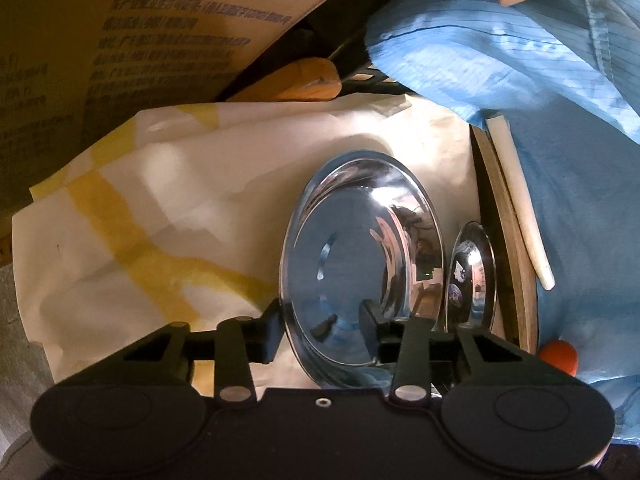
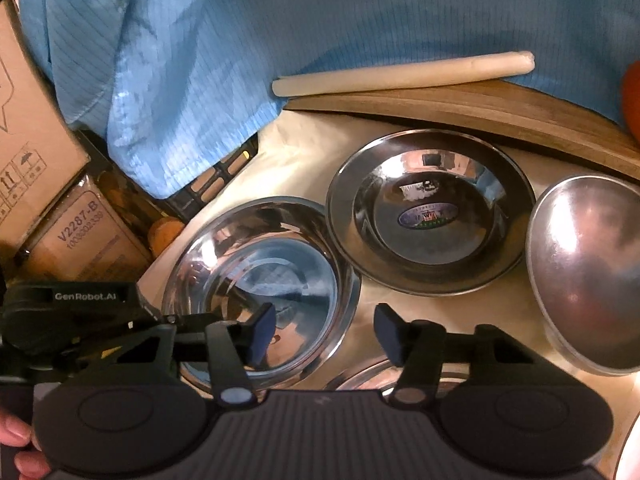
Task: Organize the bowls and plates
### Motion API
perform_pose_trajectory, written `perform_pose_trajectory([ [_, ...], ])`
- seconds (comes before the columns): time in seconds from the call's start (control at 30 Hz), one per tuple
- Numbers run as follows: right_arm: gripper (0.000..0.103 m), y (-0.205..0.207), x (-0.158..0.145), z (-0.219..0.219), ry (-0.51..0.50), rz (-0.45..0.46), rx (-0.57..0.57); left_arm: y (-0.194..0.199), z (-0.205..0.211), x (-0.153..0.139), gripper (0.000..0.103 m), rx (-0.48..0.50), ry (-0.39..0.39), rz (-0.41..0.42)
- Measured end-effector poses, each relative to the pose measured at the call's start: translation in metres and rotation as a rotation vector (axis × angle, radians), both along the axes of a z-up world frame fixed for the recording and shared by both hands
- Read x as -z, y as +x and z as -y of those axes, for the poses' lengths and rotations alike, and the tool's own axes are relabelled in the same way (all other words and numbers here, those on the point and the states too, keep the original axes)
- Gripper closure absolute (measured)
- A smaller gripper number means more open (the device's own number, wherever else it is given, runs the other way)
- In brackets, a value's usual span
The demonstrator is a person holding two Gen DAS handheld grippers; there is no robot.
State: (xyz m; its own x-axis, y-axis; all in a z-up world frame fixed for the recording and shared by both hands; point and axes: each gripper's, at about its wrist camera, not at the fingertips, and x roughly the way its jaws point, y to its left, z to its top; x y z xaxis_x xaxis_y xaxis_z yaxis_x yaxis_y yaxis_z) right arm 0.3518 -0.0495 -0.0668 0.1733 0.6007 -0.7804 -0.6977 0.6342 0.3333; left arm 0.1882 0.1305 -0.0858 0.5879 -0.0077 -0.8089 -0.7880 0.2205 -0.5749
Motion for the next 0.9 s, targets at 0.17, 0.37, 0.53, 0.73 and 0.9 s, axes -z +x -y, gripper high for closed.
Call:
perform_pose_trajectory([
  [0.17,0.060,0.001,0.004,-0.004,-0.018,-0.023,0.000,-0.006,-0.001,0.004,0.076,-0.024,-0.008,-0.002],
  [0.37,0.074,-0.001,0.008,-0.009,-0.044,-0.004,0.001,-0.011,-0.003,0.006,0.092,-0.035,-0.013,-0.009],
  [0.53,0.086,-0.002,0.008,-0.007,-0.055,0.012,0.007,-0.014,-0.002,0.004,0.094,-0.027,0.004,-0.020],
  [0.73,0.087,-0.011,0.001,-0.004,-0.048,0.047,-0.011,-0.018,0.002,0.000,0.094,-0.005,0.016,-0.033],
  [0.9,0.087,-0.017,-0.004,0.000,-0.039,0.073,-0.031,-0.025,0.005,-0.001,0.094,0.001,0.021,-0.032],
])
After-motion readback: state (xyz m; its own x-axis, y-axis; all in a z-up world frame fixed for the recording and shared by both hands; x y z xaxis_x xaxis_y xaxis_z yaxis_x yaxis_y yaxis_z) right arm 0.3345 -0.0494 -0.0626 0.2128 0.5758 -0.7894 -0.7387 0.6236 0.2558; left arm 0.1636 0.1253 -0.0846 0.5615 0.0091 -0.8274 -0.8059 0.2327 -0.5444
